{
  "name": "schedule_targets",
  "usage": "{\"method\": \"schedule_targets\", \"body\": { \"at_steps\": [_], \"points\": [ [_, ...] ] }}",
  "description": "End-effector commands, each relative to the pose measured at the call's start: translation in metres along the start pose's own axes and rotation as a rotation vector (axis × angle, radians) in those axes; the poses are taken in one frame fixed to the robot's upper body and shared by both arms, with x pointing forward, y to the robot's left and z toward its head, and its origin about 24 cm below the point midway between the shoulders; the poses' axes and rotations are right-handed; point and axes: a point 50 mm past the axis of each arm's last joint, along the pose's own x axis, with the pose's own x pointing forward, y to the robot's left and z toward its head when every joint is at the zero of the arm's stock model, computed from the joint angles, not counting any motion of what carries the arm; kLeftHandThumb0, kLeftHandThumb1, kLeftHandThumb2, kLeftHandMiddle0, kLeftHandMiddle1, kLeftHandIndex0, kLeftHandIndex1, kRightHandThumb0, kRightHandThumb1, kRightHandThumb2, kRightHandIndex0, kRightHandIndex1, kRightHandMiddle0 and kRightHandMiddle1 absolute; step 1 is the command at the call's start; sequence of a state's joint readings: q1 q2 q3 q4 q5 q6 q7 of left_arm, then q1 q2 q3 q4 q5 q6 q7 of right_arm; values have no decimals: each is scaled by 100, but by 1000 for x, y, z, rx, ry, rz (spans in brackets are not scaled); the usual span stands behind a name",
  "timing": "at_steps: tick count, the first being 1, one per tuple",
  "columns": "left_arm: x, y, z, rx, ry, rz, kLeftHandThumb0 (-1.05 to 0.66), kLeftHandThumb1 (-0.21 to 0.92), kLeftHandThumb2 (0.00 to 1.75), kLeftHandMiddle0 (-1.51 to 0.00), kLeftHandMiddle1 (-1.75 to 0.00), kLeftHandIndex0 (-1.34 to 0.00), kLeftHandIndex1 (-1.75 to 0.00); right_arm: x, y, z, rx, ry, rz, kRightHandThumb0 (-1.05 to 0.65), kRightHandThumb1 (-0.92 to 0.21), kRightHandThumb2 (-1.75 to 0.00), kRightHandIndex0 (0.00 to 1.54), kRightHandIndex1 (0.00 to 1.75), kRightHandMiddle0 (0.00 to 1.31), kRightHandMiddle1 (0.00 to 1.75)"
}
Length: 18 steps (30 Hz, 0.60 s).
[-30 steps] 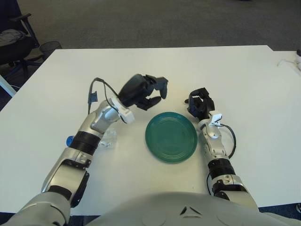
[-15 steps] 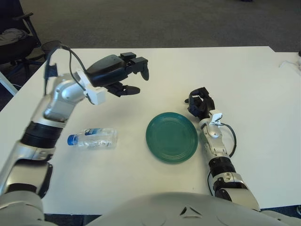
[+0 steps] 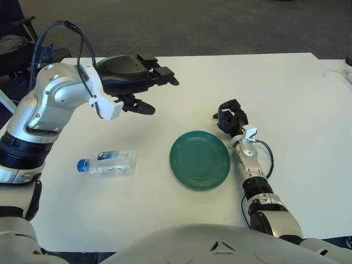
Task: Put the bottle into the plate.
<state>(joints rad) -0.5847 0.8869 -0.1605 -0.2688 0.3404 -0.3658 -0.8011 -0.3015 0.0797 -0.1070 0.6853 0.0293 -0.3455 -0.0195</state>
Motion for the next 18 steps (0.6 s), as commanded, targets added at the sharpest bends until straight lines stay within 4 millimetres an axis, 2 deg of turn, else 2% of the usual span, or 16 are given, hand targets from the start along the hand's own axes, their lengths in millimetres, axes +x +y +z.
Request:
{"method": "schedule_targets", "body": {
  "at_steps": [1, 5, 9, 12, 18],
  "points": [
    [-8, 9, -1, 54, 15, -9, -101, 92, 84, -17, -37, 0, -59, -25, -10, -46, 23, 228, -42, -1, -65, -82, 47, 143, 30, 174],
    [-17, 12, -1, 69, 7, -31, -101, 92, 84, -22, -40, 0, -75, -25, -9, -47, 26, 232, -39, -1, -65, -81, 47, 143, 30, 174],
    [-22, 10, 1, 91, 0, -75, -102, 92, 84, -23, -53, 0, -83, -25, -6, -48, 34, 238, -36, -1, -65, -81, 48, 144, 29, 174],
    [-27, 5, 6, 96, -4, -154, -103, 92, 86, -20, -59, 0, -80, -25, -4, -47, 38, 238, -37, -1, -64, -83, 49, 145, 29, 174],
    [-35, -9, 15, 137, -5, -254, -104, 92, 90, -13, -59, 0, -69, -25, -1, -47, 38, 239, -37, -1, -63, -84, 48, 145, 29, 174]
  ]
}}
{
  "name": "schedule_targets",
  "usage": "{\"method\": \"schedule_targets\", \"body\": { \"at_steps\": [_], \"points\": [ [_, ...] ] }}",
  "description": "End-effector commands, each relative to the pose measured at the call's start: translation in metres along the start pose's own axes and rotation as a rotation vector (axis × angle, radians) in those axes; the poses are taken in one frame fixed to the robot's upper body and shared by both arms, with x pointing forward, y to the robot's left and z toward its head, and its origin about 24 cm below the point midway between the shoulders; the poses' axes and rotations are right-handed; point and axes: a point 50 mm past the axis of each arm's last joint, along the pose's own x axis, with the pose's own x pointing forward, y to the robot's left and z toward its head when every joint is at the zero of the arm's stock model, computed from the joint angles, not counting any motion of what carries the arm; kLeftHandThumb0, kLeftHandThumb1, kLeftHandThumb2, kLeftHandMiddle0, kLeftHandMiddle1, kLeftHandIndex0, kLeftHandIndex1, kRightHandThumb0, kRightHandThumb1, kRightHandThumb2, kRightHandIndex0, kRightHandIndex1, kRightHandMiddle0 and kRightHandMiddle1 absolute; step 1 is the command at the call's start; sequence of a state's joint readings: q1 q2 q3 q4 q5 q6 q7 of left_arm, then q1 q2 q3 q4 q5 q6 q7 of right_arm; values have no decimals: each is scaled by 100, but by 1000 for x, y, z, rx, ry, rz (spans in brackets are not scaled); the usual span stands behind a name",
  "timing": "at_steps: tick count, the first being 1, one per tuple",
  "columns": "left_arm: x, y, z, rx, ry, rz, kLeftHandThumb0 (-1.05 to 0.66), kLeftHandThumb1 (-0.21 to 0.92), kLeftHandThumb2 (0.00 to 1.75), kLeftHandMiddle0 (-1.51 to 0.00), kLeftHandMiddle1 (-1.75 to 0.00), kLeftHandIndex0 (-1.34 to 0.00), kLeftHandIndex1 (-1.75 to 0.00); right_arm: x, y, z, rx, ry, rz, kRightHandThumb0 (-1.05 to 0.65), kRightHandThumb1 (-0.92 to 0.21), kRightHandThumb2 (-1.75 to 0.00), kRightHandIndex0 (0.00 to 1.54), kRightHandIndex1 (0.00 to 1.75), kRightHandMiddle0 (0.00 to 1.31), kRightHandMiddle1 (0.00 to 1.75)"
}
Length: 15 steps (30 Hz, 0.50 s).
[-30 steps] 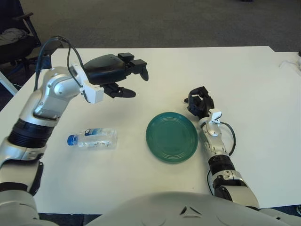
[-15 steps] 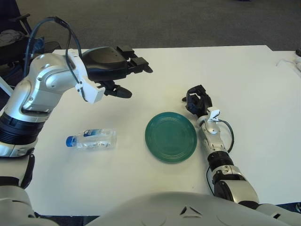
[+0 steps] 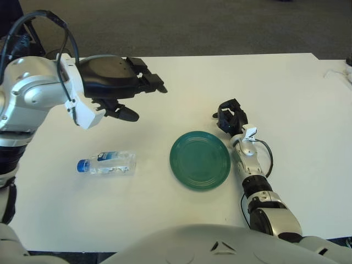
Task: Put the bottle into the plate.
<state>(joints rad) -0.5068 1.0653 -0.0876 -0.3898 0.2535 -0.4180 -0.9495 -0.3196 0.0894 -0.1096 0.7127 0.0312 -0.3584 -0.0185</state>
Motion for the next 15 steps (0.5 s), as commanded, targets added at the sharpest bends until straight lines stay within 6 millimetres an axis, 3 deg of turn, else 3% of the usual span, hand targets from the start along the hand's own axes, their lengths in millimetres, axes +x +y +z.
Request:
{"method": "schedule_targets", "body": {
  "at_steps": [1, 4, 9, 15],
  "points": [
    [-5, -15, 5, 31, 10, -73, -104, 92, 90, -12, -58, 0, -67, -27, -6, -46, 26, 239, -49, -1, -63, -84, 48, 145, 29, 174],
    [-9, -25, 5, 61, 58, -165, -105, 92, 92, -11, -41, 0, -53, -28, -6, -46, 21, 239, -66, -1, -63, -84, 47, 145, 30, 174],
    [-13, -30, 3, 60, 126, -289, -105, 92, 94, -5, -15, 0, -13, -29, -6, -46, 20, 234, -78, -1, -64, -83, 45, 146, 32, 174],
    [-19, -33, 7, 101, 168, -460, -105, 92, 86, -1, -2, 0, -1, -30, -8, -46, 14, 227, -84, -1, -63, -84, 47, 145, 32, 173]
  ]
}}
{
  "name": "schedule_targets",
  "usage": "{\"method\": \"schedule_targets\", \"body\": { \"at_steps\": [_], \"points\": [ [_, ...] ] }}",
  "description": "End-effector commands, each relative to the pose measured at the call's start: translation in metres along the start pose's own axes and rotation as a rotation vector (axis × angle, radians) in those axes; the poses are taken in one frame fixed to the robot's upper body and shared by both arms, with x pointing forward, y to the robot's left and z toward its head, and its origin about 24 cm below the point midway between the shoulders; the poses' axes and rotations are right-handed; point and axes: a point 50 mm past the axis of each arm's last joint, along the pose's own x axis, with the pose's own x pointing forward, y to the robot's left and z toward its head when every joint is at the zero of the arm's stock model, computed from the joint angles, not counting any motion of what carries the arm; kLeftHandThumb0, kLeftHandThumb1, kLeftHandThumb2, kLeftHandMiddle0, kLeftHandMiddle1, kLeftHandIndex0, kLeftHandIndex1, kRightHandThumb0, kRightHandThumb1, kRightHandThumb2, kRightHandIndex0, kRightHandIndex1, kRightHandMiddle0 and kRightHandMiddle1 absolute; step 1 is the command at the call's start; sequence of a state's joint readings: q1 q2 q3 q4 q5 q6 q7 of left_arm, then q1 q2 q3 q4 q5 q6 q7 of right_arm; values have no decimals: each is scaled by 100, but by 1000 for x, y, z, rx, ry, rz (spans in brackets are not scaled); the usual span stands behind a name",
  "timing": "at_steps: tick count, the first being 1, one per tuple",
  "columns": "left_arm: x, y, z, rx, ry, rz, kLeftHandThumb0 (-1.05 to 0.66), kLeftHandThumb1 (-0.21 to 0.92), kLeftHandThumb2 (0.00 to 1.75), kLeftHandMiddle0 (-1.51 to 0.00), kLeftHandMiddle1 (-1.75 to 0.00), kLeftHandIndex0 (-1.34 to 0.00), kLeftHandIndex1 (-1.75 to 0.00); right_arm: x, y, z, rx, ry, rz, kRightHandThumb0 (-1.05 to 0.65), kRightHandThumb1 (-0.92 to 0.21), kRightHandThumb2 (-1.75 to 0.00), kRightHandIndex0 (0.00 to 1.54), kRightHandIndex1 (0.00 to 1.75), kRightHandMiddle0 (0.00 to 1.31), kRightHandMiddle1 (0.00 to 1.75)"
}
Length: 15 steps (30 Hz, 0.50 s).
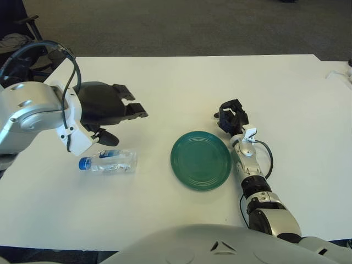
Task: Put the bottle into the plate.
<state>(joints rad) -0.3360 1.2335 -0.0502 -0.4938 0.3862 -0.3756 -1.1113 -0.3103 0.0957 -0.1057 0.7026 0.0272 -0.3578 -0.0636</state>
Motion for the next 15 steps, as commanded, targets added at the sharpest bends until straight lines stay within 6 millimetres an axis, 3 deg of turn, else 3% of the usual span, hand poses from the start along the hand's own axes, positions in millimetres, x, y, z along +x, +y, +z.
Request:
{"method": "schedule_targets", "body": {
  "at_steps": [1, 15],
  "points": [
    [-6, -2, 3, 30, 26, -85, -105, 92, 85, 0, -2, 0, -1, -28, -9, -45, 6, 227, -44, -1, -63, -84, 47, 145, 32, 173],
    [-6, -25, 15, -10, 46, -200, -105, 92, 59, 0, 0, 0, 0, -26, -9, -46, 9, 231, -34, -1, -61, -85, 50, 144, 31, 173]
  ]
}}
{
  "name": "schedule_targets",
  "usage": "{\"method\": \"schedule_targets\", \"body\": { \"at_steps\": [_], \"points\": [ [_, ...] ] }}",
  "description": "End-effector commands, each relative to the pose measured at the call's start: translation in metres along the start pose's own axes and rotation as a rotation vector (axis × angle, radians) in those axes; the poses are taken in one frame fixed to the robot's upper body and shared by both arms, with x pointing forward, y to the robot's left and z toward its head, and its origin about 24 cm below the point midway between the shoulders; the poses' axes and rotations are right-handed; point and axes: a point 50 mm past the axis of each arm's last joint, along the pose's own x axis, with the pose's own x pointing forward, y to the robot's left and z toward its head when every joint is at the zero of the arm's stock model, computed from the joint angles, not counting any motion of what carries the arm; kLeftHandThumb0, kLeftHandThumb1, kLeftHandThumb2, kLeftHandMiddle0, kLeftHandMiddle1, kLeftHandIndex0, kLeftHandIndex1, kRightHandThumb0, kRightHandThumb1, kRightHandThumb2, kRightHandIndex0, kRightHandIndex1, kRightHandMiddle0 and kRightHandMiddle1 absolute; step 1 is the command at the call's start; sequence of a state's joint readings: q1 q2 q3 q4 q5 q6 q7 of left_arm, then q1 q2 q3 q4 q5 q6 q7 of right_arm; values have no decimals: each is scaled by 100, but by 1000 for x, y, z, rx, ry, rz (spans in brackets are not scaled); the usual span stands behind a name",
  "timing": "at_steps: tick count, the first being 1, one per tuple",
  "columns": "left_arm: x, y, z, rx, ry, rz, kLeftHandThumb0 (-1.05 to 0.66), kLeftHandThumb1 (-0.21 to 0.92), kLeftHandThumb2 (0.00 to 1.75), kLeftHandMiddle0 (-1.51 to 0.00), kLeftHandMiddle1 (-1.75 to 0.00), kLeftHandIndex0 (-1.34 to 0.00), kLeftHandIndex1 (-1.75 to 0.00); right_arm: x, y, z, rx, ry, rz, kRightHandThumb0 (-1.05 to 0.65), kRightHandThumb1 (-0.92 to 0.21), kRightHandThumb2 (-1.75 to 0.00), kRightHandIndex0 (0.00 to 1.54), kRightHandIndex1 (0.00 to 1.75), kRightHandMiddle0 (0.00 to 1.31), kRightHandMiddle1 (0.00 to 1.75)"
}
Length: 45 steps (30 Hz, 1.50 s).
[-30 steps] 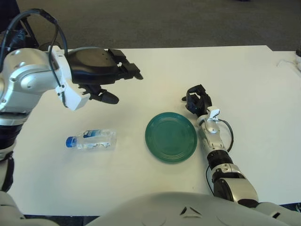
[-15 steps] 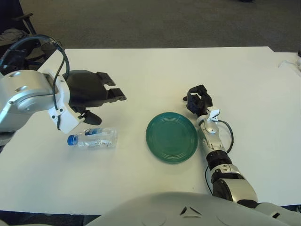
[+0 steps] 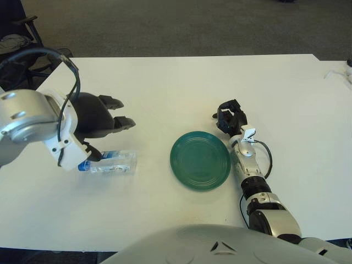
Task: Put the bottle into the plate.
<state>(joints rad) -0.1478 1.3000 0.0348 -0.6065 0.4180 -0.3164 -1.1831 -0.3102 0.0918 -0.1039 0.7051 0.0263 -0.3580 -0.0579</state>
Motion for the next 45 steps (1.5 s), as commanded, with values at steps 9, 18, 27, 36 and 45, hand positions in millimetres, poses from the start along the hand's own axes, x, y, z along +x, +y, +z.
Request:
{"method": "schedule_targets", "body": {
  "at_steps": [9, 18, 27, 36, 45],
  "points": [
    [7, -17, 5, -10, 90, -78, -105, 92, 51, 0, 0, 0, 0, -24, -11, -46, 22, 228, -44, -1, -60, -86, 52, 144, 33, 170],
    [8, -23, 5, -93, 124, -32, -105, 92, 59, 0, 0, 0, 0, -22, -12, -46, 11, 231, -36, -1, -59, -87, 53, 144, 33, 170],
    [9, -31, 8, -103, 93, 26, -105, 92, 58, 0, 0, 0, 0, -20, -12, -45, 12, 230, -26, -1, -60, -86, 52, 145, 32, 170],
    [16, -40, 11, -72, 77, 41, -105, 92, 49, 0, 0, 0, 0, -18, -12, -44, 19, 229, -20, -1, -60, -86, 52, 145, 32, 170],
    [22, -43, 11, -148, 75, -5, -105, 92, 49, 0, 0, 0, 0, -17, -13, -43, 19, 226, -27, -1, -60, -87, 52, 145, 32, 170]
  ]
}}
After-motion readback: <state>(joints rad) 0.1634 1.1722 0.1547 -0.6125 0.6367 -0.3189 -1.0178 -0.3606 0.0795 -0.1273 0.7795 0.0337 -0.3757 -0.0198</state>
